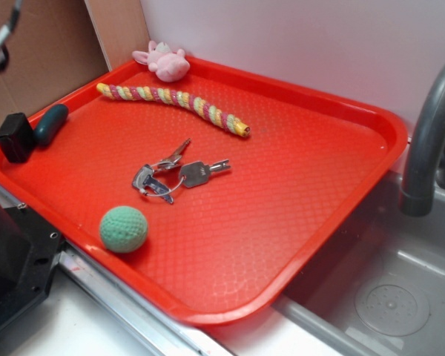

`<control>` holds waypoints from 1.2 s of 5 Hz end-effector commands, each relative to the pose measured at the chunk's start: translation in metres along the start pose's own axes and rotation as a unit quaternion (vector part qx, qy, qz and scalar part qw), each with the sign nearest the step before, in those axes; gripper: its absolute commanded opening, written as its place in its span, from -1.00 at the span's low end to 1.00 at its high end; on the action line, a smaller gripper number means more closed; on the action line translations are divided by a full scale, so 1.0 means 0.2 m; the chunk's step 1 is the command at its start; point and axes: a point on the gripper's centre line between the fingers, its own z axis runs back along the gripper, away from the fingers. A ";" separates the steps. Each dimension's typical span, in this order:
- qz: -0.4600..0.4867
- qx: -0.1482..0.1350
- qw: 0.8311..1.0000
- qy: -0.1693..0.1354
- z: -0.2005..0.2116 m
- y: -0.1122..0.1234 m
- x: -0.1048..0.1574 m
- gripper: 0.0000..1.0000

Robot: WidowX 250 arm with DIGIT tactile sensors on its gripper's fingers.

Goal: Grab the black box.

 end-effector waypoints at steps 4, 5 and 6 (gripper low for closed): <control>-0.026 0.003 0.999 -0.021 -0.56 0.18 0.21 1.00; -0.030 0.009 0.999 -0.033 -0.55 0.19 0.21 -1.00; -0.031 0.007 0.998 -0.048 -0.51 0.20 0.20 -1.00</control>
